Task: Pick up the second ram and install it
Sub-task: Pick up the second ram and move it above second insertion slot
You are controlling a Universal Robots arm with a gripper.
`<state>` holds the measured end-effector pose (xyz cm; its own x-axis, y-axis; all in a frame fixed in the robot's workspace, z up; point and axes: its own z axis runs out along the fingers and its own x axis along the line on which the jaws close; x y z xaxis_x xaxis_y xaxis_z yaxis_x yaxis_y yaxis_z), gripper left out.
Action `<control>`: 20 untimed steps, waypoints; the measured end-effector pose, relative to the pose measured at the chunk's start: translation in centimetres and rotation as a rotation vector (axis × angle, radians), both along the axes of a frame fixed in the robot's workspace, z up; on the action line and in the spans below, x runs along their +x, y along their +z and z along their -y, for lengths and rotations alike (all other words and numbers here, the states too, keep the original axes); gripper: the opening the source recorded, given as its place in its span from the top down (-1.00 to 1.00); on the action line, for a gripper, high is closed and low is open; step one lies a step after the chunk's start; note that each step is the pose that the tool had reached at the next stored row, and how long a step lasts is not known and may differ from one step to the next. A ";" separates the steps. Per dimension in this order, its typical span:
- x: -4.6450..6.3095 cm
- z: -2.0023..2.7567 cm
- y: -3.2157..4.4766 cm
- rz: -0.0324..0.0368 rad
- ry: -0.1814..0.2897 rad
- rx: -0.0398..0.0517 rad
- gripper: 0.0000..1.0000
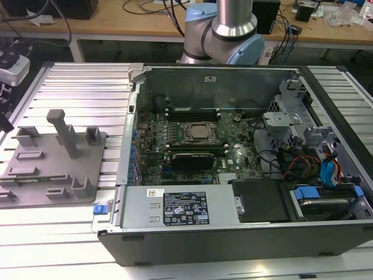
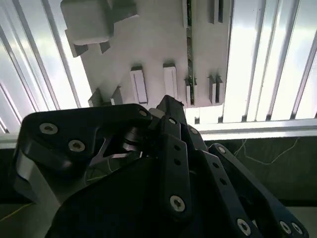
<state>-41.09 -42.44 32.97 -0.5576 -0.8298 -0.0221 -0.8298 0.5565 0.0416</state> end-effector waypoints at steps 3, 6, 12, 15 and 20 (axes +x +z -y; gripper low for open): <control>0.0 0.00 -0.20 0.0000 0.144 0.0001 0.84; 0.0 0.01 -0.38 0.0000 0.255 0.0000 0.84; 0.0 0.00 -1.00 0.0000 0.491 0.0001 0.84; 0.0 0.00 -1.33 0.0001 0.575 0.0000 0.84; 0.0 0.02 -1.62 0.0004 0.628 0.0001 0.84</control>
<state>-41.09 -42.46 31.35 0.0358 -0.9991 -0.0223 -0.9985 -0.0367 0.0413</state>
